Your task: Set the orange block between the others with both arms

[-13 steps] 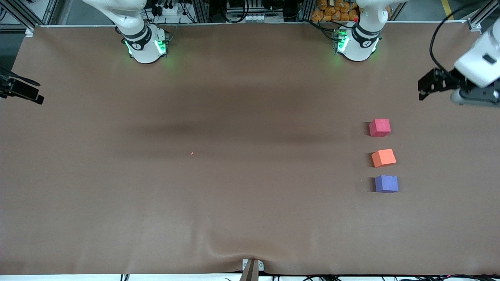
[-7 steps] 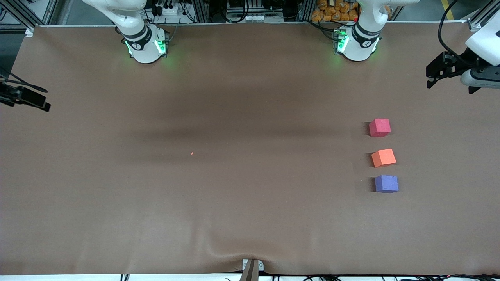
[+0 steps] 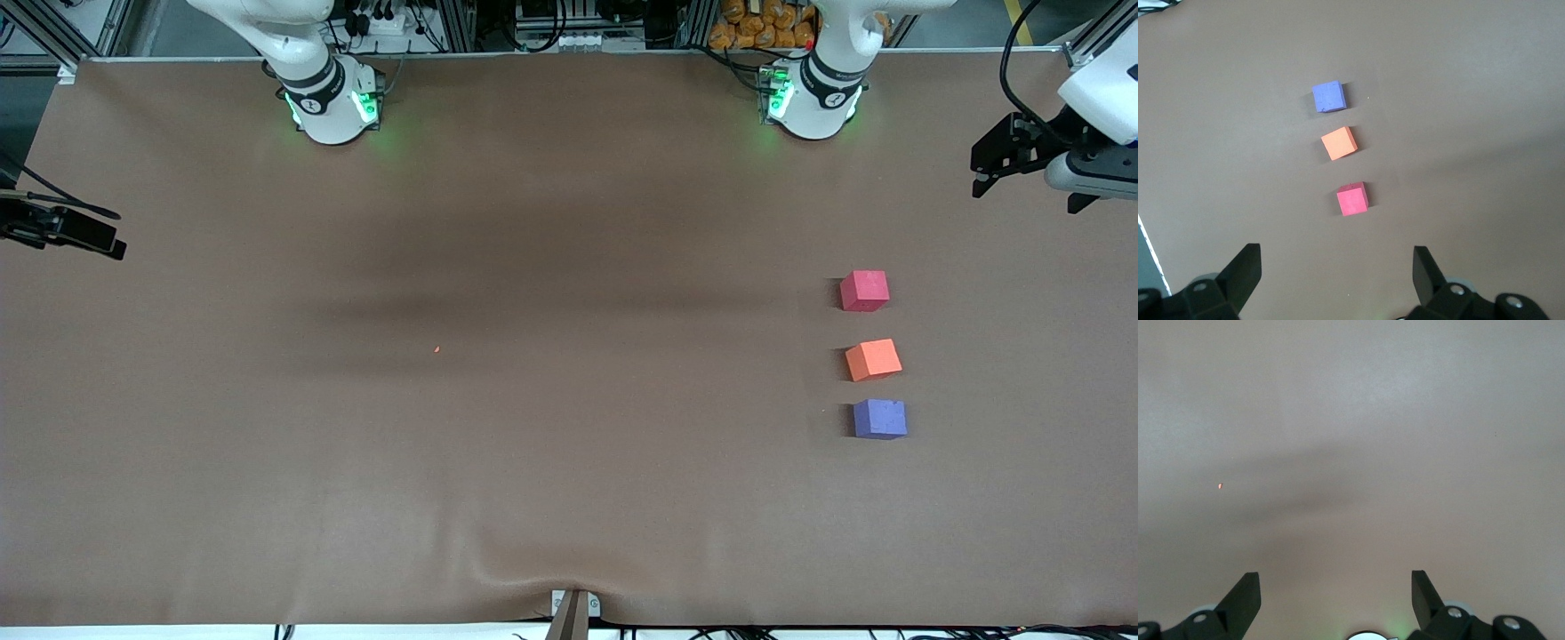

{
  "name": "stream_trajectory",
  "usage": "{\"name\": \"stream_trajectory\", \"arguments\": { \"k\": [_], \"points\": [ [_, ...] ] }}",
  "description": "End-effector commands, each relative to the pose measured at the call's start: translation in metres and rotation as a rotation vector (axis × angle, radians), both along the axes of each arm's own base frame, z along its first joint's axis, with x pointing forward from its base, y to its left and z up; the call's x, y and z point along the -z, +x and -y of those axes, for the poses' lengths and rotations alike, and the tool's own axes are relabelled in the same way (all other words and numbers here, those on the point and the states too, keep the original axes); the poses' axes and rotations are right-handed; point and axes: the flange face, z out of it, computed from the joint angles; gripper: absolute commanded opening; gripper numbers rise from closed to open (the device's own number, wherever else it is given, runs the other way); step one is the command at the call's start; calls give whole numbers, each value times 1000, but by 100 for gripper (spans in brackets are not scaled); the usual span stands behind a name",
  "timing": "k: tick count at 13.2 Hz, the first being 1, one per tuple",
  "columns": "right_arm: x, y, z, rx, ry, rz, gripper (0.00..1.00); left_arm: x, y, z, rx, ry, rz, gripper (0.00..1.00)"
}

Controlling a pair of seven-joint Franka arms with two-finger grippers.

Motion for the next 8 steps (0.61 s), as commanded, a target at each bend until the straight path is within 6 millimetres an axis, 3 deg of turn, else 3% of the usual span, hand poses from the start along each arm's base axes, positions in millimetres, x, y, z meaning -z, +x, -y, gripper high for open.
{"name": "stream_trajectory", "arguments": {
  "k": [1,3,5,8],
  "points": [
    [-4,-2,2,10,-2,2,100,-2,-4,-3,24,-23,-9,100],
    [-4,-3,2,13,-4,-2,100,0,-3,2,10,-79,-17,100],
    [-6,-4,3,14,-6,0,100,15,6,10,-32,-126,-46,100],
    [-6,-4,4,15,-9,3,100,20,8,9,-97,-115,-55,100]
  ]
}}
